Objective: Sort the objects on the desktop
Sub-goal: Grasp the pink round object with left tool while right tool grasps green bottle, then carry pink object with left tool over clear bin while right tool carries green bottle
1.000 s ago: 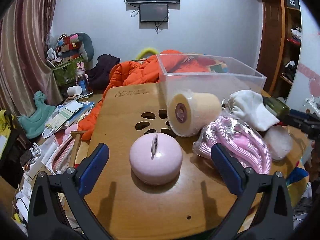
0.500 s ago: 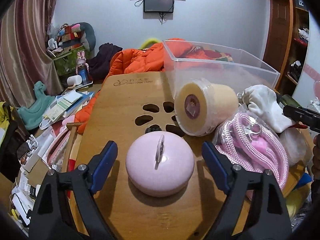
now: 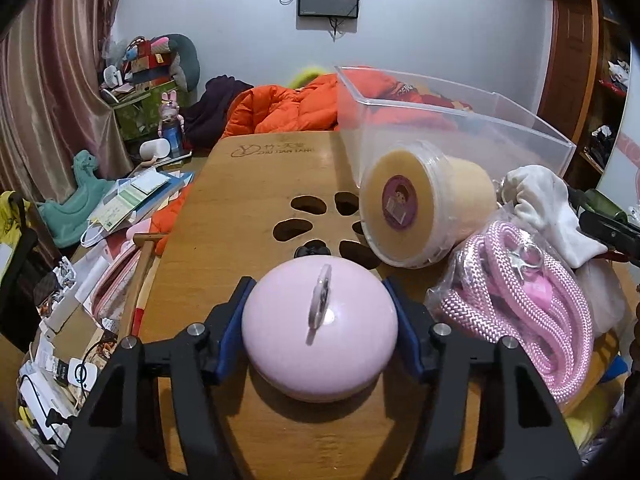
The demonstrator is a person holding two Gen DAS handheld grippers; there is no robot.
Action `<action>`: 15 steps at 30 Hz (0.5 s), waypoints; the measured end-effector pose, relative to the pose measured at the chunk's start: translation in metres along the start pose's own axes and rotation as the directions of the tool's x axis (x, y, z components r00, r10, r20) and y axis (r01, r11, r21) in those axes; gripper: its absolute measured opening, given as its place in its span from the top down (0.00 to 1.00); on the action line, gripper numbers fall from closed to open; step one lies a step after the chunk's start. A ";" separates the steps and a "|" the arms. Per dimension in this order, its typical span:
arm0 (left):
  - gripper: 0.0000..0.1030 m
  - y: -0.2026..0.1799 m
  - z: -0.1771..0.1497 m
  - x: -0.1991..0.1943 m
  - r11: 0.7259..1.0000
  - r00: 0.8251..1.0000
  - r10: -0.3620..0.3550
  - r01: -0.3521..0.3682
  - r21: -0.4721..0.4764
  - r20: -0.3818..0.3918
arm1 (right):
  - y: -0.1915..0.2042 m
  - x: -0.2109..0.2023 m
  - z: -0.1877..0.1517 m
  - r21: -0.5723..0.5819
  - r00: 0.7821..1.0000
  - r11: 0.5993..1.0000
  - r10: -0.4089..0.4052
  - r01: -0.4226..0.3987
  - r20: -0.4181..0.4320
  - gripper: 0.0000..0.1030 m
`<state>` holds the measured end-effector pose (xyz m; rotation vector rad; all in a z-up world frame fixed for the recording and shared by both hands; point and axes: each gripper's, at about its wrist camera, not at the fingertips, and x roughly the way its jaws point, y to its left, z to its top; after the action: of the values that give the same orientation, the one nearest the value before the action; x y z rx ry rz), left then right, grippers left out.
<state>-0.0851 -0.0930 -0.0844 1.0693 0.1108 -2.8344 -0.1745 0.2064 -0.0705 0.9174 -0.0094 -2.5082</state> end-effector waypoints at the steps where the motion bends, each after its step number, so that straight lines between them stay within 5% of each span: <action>1: 0.39 0.000 0.001 0.001 1.000 1.000 0.000 0.000 0.000 -0.001 | 0.000 -0.002 -0.001 0.000 1.000 1.000 -0.002 0.002 0.005 0.43; 15: 0.39 -0.010 0.010 -0.035 1.000 0.997 -0.013 0.012 0.021 0.070 | -0.003 -0.031 0.001 -0.018 0.998 1.000 0.004 -0.003 0.062 0.44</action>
<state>-0.0667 -0.0817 -0.0539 0.9747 0.0831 -2.8866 -0.1562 0.2223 -0.0515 0.8322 -0.0084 -2.5286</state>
